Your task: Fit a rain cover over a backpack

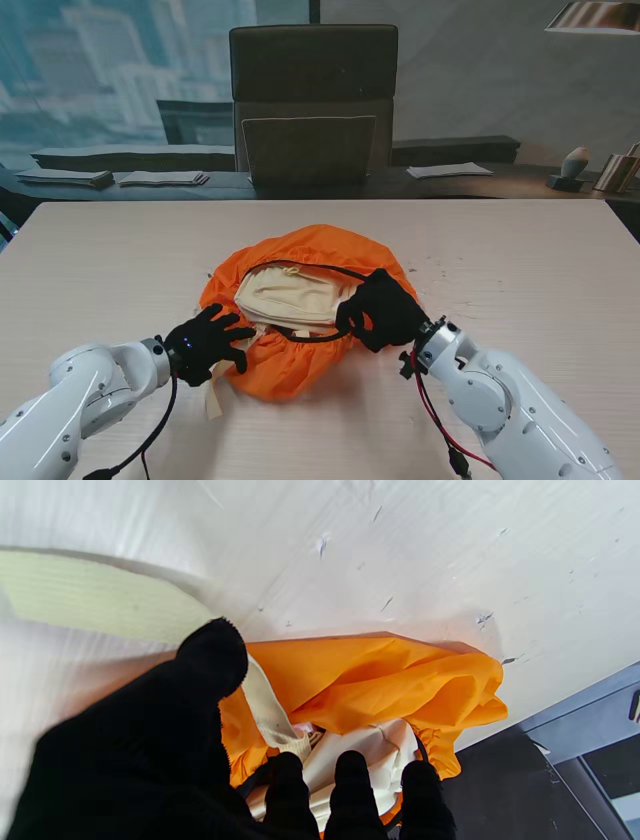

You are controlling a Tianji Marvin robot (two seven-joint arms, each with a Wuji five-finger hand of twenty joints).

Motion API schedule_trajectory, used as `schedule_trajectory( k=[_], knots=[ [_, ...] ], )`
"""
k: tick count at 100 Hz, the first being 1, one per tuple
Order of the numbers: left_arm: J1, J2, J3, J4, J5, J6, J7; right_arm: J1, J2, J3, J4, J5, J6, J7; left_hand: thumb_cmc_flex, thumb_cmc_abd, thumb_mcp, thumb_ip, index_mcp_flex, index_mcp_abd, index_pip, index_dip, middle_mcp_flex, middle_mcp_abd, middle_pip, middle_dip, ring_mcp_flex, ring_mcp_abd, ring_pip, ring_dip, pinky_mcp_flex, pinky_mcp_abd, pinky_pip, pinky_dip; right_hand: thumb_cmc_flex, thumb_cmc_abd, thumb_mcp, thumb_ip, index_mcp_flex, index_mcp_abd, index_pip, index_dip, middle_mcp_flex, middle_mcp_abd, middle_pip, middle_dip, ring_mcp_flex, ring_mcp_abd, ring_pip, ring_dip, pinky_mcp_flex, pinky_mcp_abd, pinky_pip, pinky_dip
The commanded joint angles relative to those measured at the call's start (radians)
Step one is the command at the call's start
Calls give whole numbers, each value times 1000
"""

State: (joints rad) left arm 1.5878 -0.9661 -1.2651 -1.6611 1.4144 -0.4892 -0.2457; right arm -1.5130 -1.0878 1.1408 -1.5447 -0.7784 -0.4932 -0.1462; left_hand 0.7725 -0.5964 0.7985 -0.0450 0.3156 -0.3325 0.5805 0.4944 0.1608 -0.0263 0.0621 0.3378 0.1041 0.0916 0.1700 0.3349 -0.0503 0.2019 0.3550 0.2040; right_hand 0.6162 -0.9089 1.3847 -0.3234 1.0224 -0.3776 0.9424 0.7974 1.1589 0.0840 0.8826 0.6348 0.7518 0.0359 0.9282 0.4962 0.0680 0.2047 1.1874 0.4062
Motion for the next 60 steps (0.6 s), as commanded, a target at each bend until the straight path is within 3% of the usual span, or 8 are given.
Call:
schedule_trajectory(
  k=[1, 14, 24, 28, 31, 35, 51, 60],
  knots=[
    [0, 4, 9, 17, 15, -1, -4, 1, -3, -1, 3, -2, 3, 11, 31, -41, 40, -29, -25, -6, -12, -22, -39, 4, -18, 5, -35, -14, -29, -18, -2, -12, -47, -33, 16, -14, 28, 3, 29, -21, 33, -3, 7, 39, 21, 22, 29, -11, 28, -5, -4, -3, 21, -1],
    [-32, 13, 52, 80, 58, 10, 79, 2, -3, -1, 4, -5, 5, 11, -63, -84, 12, -39, 26, -17, 75, -17, -19, -7, 18, 36, -25, -16, -5, 7, 5, -26, -16, -13, 14, -13, 27, 2, 28, -24, 32, -3, 7, 38, 22, 23, 28, -12, 30, -6, -4, -3, 22, -1],
    [-64, 20, 88, 130, 76, 18, 150, 3, -3, 0, 6, -6, 6, 9, -99, -66, -7, -51, 166, -68, 240, 83, 20, -28, 105, 31, -8, -19, 55, 18, 3, -41, 46, 18, 14, -12, 27, 2, 28, -23, 33, -3, 7, 38, 23, 22, 28, -12, 32, -6, -3, -3, 22, -1],
    [-75, 21, 100, 147, 72, 19, 173, 3, -4, 0, 7, -6, 7, 8, -49, -34, -133, -94, 230, -130, 312, 140, 38, -38, 163, 12, -3, -24, 88, 18, 2, -45, 64, 25, 14, -13, 27, 2, 27, -22, 33, -4, 7, 39, 24, 23, 28, -10, 33, -6, -3, -4, 22, -1],
    [-83, 21, 106, 157, 69, 17, 190, 3, -4, 1, 7, -6, 7, 6, -11, 7, -259, -77, 277, -192, 360, 169, 54, -67, 213, 6, 2, -26, 110, 20, 2, -46, 71, 26, 13, -12, 27, 2, 27, -22, 33, -4, 7, 39, 24, 22, 28, -12, 33, -7, -3, -3, 22, 0],
    [-90, 21, 111, 165, 60, 14, 201, 4, -4, 1, 9, -8, 6, 4, -9, 55, -320, -67, 320, -228, 387, 191, 63, -83, 273, 1, 5, -27, 134, 21, 1, -44, 77, 28, 13, -12, 27, 2, 27, -22, 33, -4, 6, 38, 24, 22, 29, -12, 33, -7, -2, -2, 22, 0],
    [-75, 12, 89, 144, 31, 16, 215, 7, -4, 2, 15, -11, 6, 1, 0, 244, -475, -57, 362, -158, 388, 93, 132, -94, 342, -26, 40, -22, 168, 8, -5, -21, 141, 57, 12, -11, 25, 2, 25, -22, 33, -5, 7, 38, 24, 21, 28, -11, 33, -8, -2, -3, 22, -1],
    [-46, 5, 56, 115, 18, 17, 233, 10, -4, 3, 18, -15, 4, -5, 14, 281, -492, -56, 383, -129, 382, 48, 177, -88, 353, -21, 76, -16, 183, 15, -2, -16, 184, 78, 11, -9, 25, 3, 26, -24, 33, -5, 8, 36, 24, 21, 30, -12, 34, -8, -2, -2, 22, 0]
  ],
)
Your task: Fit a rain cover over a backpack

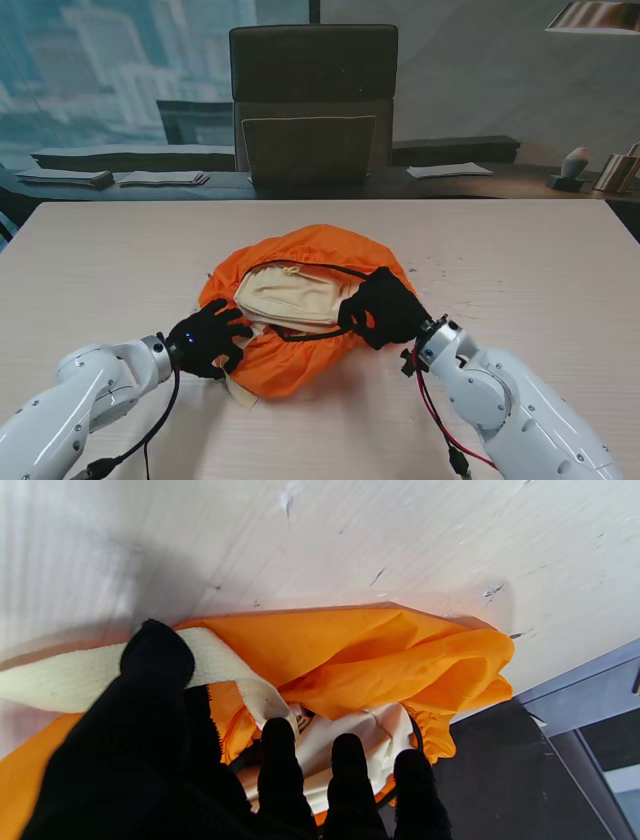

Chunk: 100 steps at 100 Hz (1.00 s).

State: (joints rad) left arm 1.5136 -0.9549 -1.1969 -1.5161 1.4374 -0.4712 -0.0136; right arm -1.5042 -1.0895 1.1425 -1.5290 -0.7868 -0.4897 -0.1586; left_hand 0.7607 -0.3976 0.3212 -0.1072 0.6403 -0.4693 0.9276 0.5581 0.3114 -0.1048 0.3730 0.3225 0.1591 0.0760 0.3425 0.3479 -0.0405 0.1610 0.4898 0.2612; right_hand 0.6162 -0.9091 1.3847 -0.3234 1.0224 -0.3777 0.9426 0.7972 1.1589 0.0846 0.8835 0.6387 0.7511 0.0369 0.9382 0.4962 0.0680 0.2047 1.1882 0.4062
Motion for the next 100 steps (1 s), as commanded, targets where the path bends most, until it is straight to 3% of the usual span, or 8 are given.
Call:
schedule_trajectory(
  k=[1, 29, 36, 39, 53, 62, 73, 100],
  knots=[
    [32, -6, -17, -35, -3, -1, 3, 1, -3, 2, 3, -7, 0, 7, 27, 86, -18, 4, 60, 11, 35, -20, 29, -9, 41, -5, 24, -1, 12, 3, -14, 25, 59, 26, 11, -9, 25, 3, 26, -24, 32, -5, 8, 36, 24, 17, 31, -13, 24, -8, -2, -2, 21, 0],
    [130, -31, -125, -130, -48, 17, 79, 14, 1, 0, 19, -23, 6, 10, 74, 140, -67, 6, 37, 77, 62, 33, 39, 33, 42, 1, 63, 12, 31, 24, -18, 32, 154, 68, 18, -16, 29, 3, 29, -22, 36, -4, 3, 35, 24, 17, 27, -11, 22, -10, -6, -4, 17, -2],
    [145, -40, -143, -139, -87, 28, 87, 18, 3, 1, 22, -24, 5, 18, 100, 128, -55, 6, 43, 136, 79, 56, 49, 53, 42, 1, 73, 22, 33, 26, -10, 42, 165, 73, 24, -24, 38, 4, 27, -24, 40, 9, -8, 33, 27, 27, 25, -9, 23, -11, -7, -5, 16, -3],
    [152, -43, -152, -144, -93, 34, 94, 20, 3, 1, 26, -24, 4, 19, 104, 131, -49, 3, 40, 159, 85, 69, 48, 86, 41, 2, 76, 28, 35, 27, -7, 44, 171, 75, 27, -27, 40, 3, 27, -23, 41, 16, -11, 33, 28, 30, 26, -8, 27, -10, -5, -5, 16, -3],
    [165, -62, -175, -153, -194, 56, 100, 31, 6, 2, 38, -28, 0, 30, 139, 151, -30, -16, 11, 250, 111, 160, 47, 101, 45, 9, 74, 34, 38, 31, -6, 59, 176, 77, 32, -27, 38, 3, 32, -24, 35, 33, -23, 38, 30, 46, 15, -6, 42, -5, -8, -7, 15, -3],
    [164, -69, -181, -155, -244, 53, 84, 44, 7, -5, 55, -70, 0, 0, 141, 151, -34, -18, 15, 251, 107, 168, 55, 104, 48, 11, 79, 37, 40, 33, -4, 63, 175, 76, 27, -24, 35, 3, 32, -33, 31, 40, -24, 34, 30, 48, 18, -11, 48, -5, -2, -6, 17, -3],
    [166, -66, -183, -157, -221, 54, 88, 58, 5, -18, 78, -99, 17, -47, 135, 148, -35, -16, 26, 245, 93, 164, 77, 98, 52, 14, 100, 35, 45, 35, 6, 67, 179, 78, 29, -25, 36, 4, 31, -26, 26, 44, -20, 38, 29, 47, 19, -4, 50, -6, -4, -4, 18, -2],
    [183, -67, -195, -142, -206, 100, 103, 78, 12, -25, 103, -127, 13, -45, 135, 157, -18, -24, 64, 260, 76, 144, 116, 103, 59, 23, 130, 35, 55, 41, 20, 64, 196, 86, 23, -19, 31, 3, 34, -35, 19, 41, -13, 28, 24, 40, 16, -11, 49, -8, -6, -3, 18, -2]
  ],
)
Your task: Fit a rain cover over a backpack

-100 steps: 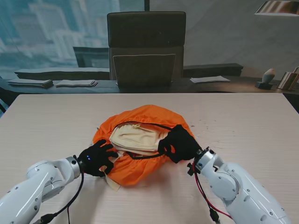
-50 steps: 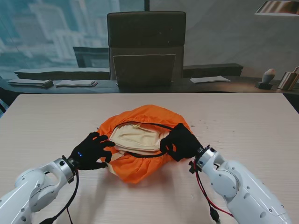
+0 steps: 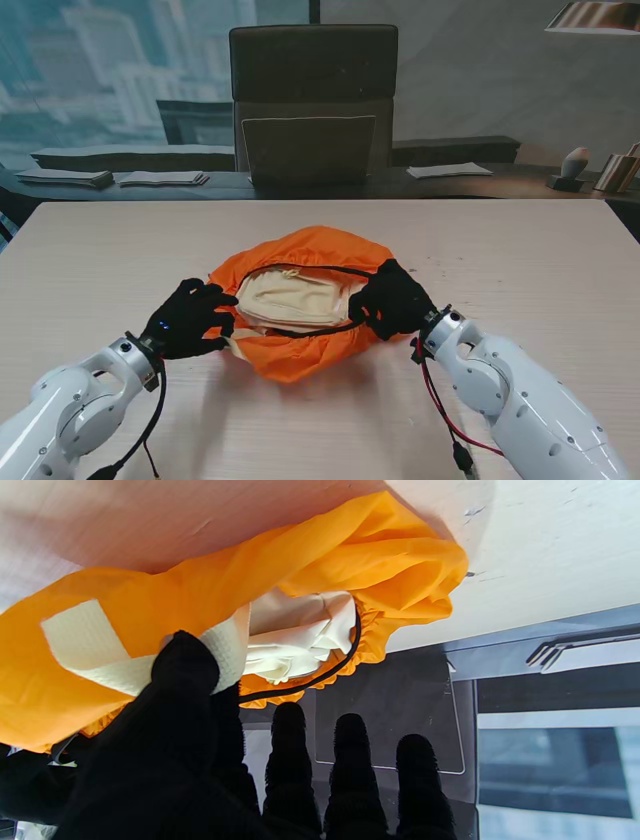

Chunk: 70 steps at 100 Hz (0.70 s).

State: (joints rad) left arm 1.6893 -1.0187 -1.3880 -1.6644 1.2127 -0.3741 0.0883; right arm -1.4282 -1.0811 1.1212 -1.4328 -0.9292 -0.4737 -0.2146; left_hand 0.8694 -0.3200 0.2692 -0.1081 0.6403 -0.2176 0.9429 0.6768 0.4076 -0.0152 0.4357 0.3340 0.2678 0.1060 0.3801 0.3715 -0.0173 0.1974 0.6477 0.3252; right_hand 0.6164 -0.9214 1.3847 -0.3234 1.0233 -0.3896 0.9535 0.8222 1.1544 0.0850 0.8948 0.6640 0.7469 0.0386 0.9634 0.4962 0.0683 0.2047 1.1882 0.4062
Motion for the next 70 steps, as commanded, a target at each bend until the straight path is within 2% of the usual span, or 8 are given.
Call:
schedule_trajectory(
  k=[1, 15, 28, 42, 53, 59, 63, 70],
  knots=[
    [7, -4, -4, 8, 17, 4, 3, 3, 4, -3, 7, 17, -3, 12, 28, 81, 34, -24, 67, 12, 60, 23, 22, 15, -3, 12, 23, 4, 18, 18, -2, 27, 40, 23, 23, -7, 31, 3, 33, -23, 8, 16, -8, 29, 12, 14, 20, -13, 23, -8, -7, -3, 17, -2],
    [1, -15, -2, 27, -46, 16, 30, 8, 3, -9, 19, 17, 3, 7, 54, 103, 27, -35, 83, 51, 70, -2, 41, -11, 5, 16, 30, 6, 23, 20, -2, 30, 48, 28, 22, -4, 27, 4, 33, -26, 6, 15, -9, 24, 12, 15, 17, -15, 24, -7, -7, -5, 15, -3],
    [8, -25, -6, 34, -86, 16, 71, 16, 4, -17, 32, 16, 17, 9, 83, 113, -41, -20, 112, 51, 45, -107, 41, -35, 7, 18, 34, 5, 29, 24, -5, 30, 52, 30, 22, -3, 25, 4, 33, -24, 5, 14, -7, 26, 11, 13, 16, -13, 24, -6, -12, -5, 12, -5],
    [11, -41, -7, 50, -160, 16, 110, 19, 5, -24, 36, 17, 25, 17, 85, 74, -28, 3, 104, 73, -75, -333, 9, -57, 2, 6, 11, 11, 23, 27, -26, 28, 37, 23, 19, 0, 23, 4, 31, -23, 4, 11, -4, 28, 11, 12, 16, -14, 24, -5, -12, -3, 12, -5],
    [5, -48, 0, 61, -195, 19, 120, 20, 6, -27, 35, 18, 28, 23, 90, 37, -17, 16, 114, 82, -94, -360, 24, -52, 14, 10, 31, 11, 37, 35, -20, 33, 46, 26, 17, 1, 21, 4, 30, -23, 3, 8, -4, 28, 11, 12, 17, -15, 25, -5, -11, -4, 12, -5],
    [0, -50, 5, 69, -199, 23, 134, 20, 6, -29, 35, 17, 28, 25, 38, -27, 83, 5, 161, 85, -58, -378, 41, -36, 32, 20, 49, 25, 55, 53, -9, 51, 67, 36, 17, 2, 21, 4, 29, -24, 4, 7, -4, 28, 12, 12, 17, -16, 24, -4, -11, -3, 12, -5],
    [-6, -53, 11, 76, -207, 27, 142, 21, 6, -30, 35, 18, 28, 27, 16, -55, 103, 11, 202, 67, -26, -379, 52, -25, 40, 24, 62, 32, 67, 59, 0, 57, 77, 41, 17, 2, 21, 4, 29, -24, 4, 7, -4, 28, 12, 12, 16, -16, 23, -5, -11, -3, 12, -5],
    [-17, -54, 19, 78, -219, 38, 138, 21, 7, -31, 33, 20, 27, 32, 10, -39, 91, 5, 175, 35, 38, -316, 48, -31, 38, 26, 65, 32, 71, 63, 0, 59, 83, 45, 17, 1, 21, 4, 29, -23, 5, 6, -4, 28, 12, 11, 16, -15, 24, -4, -11, -3, 12, -5]
  ],
)
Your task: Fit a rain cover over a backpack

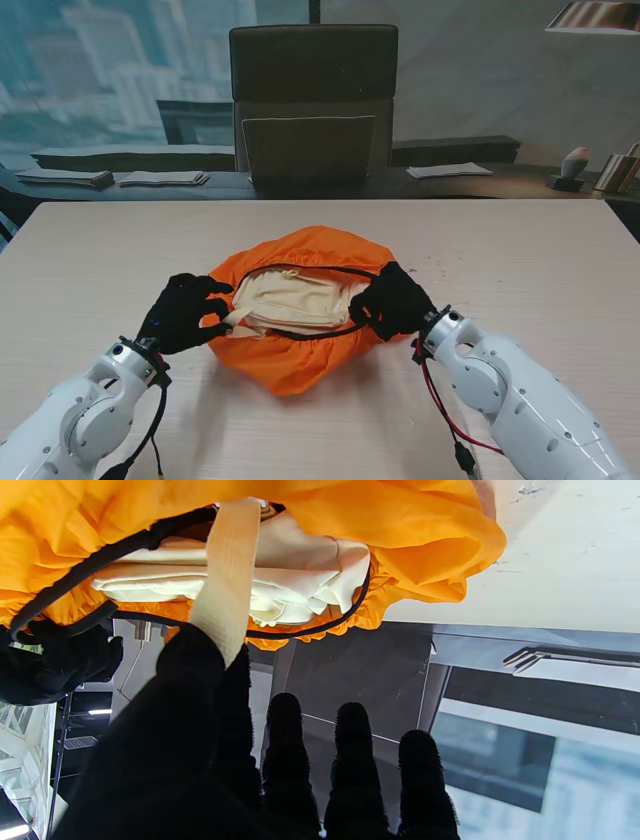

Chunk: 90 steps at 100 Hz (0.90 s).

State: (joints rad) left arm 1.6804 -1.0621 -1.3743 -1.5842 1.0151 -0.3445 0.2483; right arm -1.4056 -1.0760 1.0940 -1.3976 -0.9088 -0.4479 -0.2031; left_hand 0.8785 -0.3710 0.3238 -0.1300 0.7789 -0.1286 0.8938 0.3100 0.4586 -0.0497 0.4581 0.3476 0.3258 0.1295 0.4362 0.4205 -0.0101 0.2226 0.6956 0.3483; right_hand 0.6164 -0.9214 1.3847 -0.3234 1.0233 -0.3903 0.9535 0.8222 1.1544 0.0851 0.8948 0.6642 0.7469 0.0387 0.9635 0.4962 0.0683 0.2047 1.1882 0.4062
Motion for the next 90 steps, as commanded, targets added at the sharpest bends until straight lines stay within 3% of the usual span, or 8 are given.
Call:
schedule_trajectory(
  k=[1, 10, 40, 60, 71, 90],
  knots=[
    [-10, -11, 6, -2, -23, 9, -24, -2, 2, -3, -2, 0, 1, 21, 0, 14, 35, 27, 34, -56, 91, 56, -3, 3, 15, 13, 7, 8, 15, 13, -8, 34, 34, 21, 18, 1, 21, 4, 29, -21, 5, 6, -4, 28, 12, 11, 16, -15, 23, -4, -11, -3, 12, -5],
    [-40, -11, 23, 8, -27, 4, -28, -12, 2, 3, -17, 8, -13, 33, 4, 35, 11, 29, 17, -81, 81, 133, -15, -7, 8, 18, -8, 1, 8, 13, -23, 22, 27, 18, 19, 1, 20, 5, 29, -19, 6, 4, -7, 30, 12, 11, 13, -15, 24, -3, -13, -5, 11, -6],
    [-230, -16, 153, 99, -111, -5, -87, -62, -2, 37, -83, 4, -95, 5, 10, 59, -14, 29, 3, -91, 83, 181, -38, -7, 0, 17, -50, -3, -5, 10, -52, 10, 16, 12, 15, 0, 25, 4, 31, -28, 9, 3, -5, 19, 13, 8, 17, -21, 25, -3, 0, -1, 19, -3],
    [-398, -28, 313, 232, -199, -13, -125, -81, -9, 34, -103, -18, -117, -58, 11, 66, -31, 32, 5, -99, 68, 202, -52, -13, -8, 15, -80, -12, -21, 2, -63, 10, -4, 1, 13, -5, 35, 2, 37, -30, 10, 1, 3, 14, 11, -1, 20, -20, 19, -6, 8, 0, 28, 1],
    [-491, -41, 412, 318, -262, -24, -136, -91, -11, 37, -118, -11, -128, -58, 19, 69, -48, 37, 4, -101, 54, 222, -66, -17, -11, 14, -104, -18, -33, -6, -65, 7, -33, -15, 14, -7, 37, 1, 36, -29, 11, 0, -1, 16, 11, -2, 19, -20, 17, -7, 4, -2, 28, 2],
    [-640, -73, 594, 466, -364, -90, -153, -85, -17, 28, -102, -54, -125, -153, 10, 70, -63, 41, 7, -135, 46, 233, -79, -35, -16, 11, -129, -30, -50, -18, -62, 2, -80, -40, 11, -10, 46, -1, 37, -30, 15, 3, 2, 19, 18, -2, 28, -19, 22, -5, 12, -1, 38, 7]
  ],
)
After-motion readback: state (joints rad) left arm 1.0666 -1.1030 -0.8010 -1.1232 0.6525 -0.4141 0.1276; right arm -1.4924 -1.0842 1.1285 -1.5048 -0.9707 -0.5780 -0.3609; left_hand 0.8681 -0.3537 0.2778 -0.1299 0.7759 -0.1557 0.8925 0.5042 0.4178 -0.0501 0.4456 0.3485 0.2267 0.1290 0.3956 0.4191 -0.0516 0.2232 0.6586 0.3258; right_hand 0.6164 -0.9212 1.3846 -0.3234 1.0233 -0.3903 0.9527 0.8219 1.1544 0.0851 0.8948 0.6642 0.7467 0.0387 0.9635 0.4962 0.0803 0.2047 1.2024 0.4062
